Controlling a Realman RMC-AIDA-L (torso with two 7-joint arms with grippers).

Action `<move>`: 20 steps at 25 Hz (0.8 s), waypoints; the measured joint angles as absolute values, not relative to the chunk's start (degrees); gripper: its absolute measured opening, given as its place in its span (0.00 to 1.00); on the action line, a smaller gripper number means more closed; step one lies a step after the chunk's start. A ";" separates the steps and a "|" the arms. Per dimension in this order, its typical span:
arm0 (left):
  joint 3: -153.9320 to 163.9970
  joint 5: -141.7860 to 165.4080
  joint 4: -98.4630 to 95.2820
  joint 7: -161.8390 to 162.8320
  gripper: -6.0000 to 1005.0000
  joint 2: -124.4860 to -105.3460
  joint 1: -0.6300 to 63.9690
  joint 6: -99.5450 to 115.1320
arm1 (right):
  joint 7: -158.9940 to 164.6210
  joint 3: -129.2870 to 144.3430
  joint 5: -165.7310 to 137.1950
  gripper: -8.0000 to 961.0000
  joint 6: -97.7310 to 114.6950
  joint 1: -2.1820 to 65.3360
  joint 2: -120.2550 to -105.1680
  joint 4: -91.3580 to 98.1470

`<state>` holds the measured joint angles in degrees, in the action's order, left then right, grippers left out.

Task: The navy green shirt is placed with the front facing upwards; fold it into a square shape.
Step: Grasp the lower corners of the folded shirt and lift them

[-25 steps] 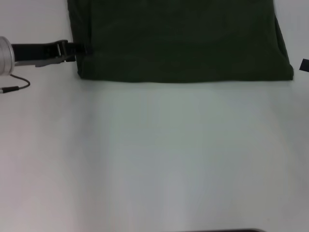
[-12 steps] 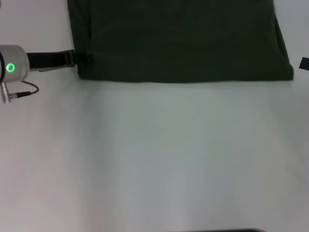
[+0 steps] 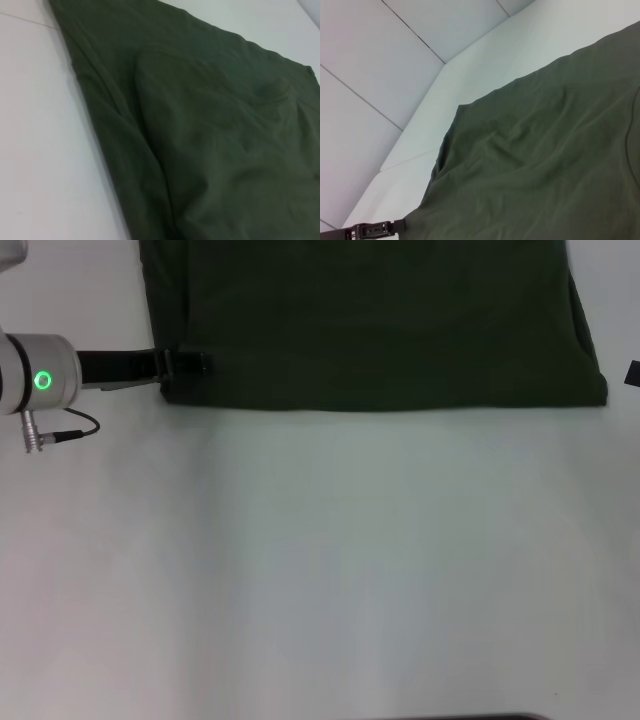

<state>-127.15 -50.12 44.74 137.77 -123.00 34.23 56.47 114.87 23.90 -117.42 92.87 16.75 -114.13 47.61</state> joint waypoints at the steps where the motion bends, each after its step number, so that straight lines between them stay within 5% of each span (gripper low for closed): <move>1: -126.94 -50.13 44.66 137.76 0.65 -123.03 34.37 56.57 | 114.87 23.88 -117.42 0.89 92.87 16.73 -114.10 47.58; 16: -124.68 -50.19 43.79 139.13 0.65 -122.71 35.23 59.17 | 115.28 23.81 -117.41 0.89 93.29 16.96 -113.86 46.99; 20: -124.40 -50.19 43.80 140.58 0.57 -122.10 35.88 60.71 | 115.52 23.82 -117.31 0.89 93.33 17.02 -113.48 46.24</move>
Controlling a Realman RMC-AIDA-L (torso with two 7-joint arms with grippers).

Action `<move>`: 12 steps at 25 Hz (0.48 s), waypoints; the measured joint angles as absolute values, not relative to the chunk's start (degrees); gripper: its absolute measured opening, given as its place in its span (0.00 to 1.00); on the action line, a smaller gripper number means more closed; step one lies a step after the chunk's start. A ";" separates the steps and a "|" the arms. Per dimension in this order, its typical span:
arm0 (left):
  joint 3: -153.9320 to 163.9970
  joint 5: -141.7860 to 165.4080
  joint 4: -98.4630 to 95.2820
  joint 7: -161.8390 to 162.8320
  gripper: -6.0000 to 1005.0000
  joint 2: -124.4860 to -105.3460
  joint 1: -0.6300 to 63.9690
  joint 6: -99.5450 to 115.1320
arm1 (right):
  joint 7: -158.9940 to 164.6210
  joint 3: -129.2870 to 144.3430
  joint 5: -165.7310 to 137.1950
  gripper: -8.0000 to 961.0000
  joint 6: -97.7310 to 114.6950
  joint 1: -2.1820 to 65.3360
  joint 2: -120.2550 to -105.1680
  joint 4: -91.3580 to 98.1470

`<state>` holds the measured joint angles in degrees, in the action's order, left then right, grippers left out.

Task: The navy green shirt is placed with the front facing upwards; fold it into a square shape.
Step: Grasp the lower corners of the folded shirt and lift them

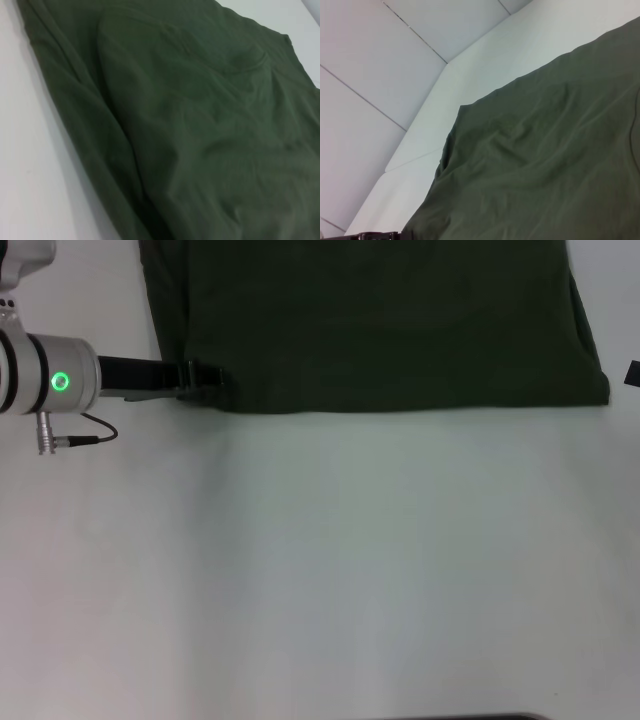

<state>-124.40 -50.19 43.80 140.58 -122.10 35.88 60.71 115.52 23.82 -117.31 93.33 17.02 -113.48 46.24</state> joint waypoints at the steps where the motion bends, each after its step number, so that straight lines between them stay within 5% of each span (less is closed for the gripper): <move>1: -124.37 -50.19 43.92 140.67 0.55 -122.04 35.99 60.81 | 115.59 23.81 -117.27 0.89 93.33 17.01 -113.42 46.24; 12: -124.32 -48.87 43.59 141.01 0.18 -121.86 36.75 61.09 | 117.34 24.00 -117.66 0.89 93.54 17.18 -112.23 46.22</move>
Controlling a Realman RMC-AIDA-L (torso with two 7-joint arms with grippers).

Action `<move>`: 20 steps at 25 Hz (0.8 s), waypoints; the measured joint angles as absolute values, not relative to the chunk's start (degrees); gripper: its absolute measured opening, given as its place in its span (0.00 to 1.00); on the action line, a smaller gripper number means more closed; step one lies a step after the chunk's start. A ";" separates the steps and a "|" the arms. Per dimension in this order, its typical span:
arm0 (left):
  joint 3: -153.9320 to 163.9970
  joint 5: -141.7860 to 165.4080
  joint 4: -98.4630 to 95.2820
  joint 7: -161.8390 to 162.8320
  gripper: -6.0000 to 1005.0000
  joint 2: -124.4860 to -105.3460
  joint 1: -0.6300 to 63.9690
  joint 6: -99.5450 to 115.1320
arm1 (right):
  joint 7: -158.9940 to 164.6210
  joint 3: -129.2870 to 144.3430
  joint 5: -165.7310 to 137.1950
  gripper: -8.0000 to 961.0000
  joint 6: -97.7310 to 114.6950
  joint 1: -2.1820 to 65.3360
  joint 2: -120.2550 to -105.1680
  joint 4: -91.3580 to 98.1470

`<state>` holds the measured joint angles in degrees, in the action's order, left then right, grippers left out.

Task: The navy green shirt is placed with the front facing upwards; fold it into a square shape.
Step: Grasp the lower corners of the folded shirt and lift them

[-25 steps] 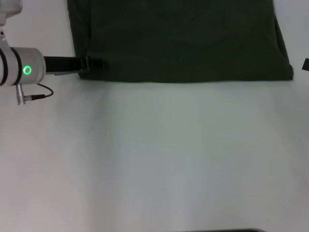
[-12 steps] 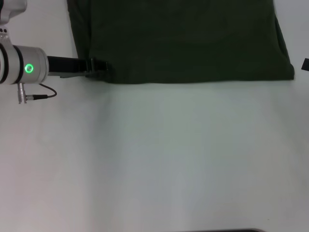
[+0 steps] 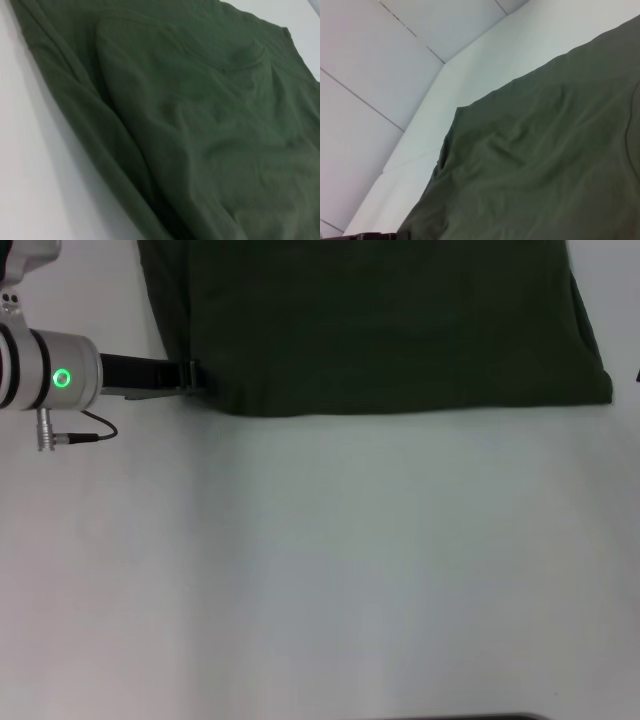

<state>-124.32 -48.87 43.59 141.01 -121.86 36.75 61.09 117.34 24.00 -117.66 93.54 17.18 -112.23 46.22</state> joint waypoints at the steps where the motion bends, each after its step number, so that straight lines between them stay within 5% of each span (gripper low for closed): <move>1: -124.41 -48.84 43.69 141.03 0.15 -121.81 36.75 61.51 | 118.52 24.15 -118.38 0.89 93.54 17.33 -111.61 46.22; 10: -124.97 -48.80 44.71 142.14 0.01 -118.00 37.47 68.75 | 132.20 24.06 -131.18 0.89 92.64 23.45 -103.74 46.40; 14: -125.04 -48.77 44.70 142.51 0.01 -116.70 37.57 70.24 | 137.42 24.37 -138.37 0.89 91.91 28.41 -103.28 46.25; 20: -125.08 -48.77 44.64 142.60 0.01 -116.62 37.60 70.70 | 141.70 24.79 -144.86 0.89 89.94 34.70 -105.22 45.60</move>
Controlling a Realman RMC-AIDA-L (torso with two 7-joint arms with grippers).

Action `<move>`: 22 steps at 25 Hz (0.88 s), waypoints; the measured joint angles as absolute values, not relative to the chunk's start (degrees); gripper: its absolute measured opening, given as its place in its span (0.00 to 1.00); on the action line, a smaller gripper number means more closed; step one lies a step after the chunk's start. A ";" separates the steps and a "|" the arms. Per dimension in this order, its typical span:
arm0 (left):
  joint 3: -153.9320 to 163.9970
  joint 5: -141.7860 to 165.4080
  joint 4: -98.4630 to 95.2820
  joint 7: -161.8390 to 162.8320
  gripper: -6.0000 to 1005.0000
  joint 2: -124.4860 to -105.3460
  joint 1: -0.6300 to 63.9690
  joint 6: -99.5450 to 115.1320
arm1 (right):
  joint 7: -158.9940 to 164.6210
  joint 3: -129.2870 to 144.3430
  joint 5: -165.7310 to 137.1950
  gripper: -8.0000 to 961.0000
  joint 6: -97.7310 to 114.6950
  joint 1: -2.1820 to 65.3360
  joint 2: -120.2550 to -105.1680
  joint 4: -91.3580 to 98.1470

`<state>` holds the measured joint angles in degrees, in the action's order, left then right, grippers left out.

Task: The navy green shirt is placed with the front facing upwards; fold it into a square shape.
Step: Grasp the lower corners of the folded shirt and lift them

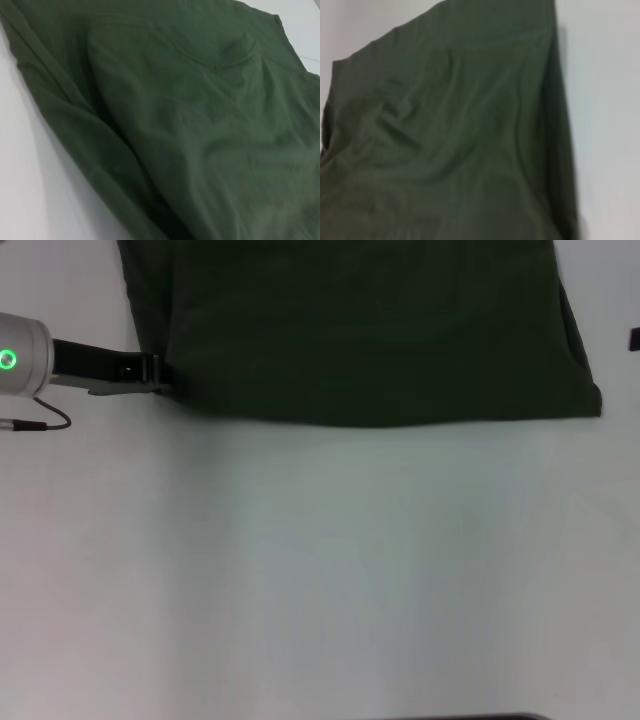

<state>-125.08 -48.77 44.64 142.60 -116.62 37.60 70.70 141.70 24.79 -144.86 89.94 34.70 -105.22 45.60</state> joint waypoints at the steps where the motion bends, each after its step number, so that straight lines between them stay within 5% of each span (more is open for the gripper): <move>1: -125.08 -48.77 44.66 142.68 0.01 -116.62 37.60 70.79 | 141.94 25.16 -144.89 0.89 89.41 35.38 -105.51 45.17; 22: -126.92 -48.79 44.53 146.32 0.01 -116.20 39.70 72.79 | 142.76 34.44 -145.16 0.89 78.12 36.66 -107.96 36.75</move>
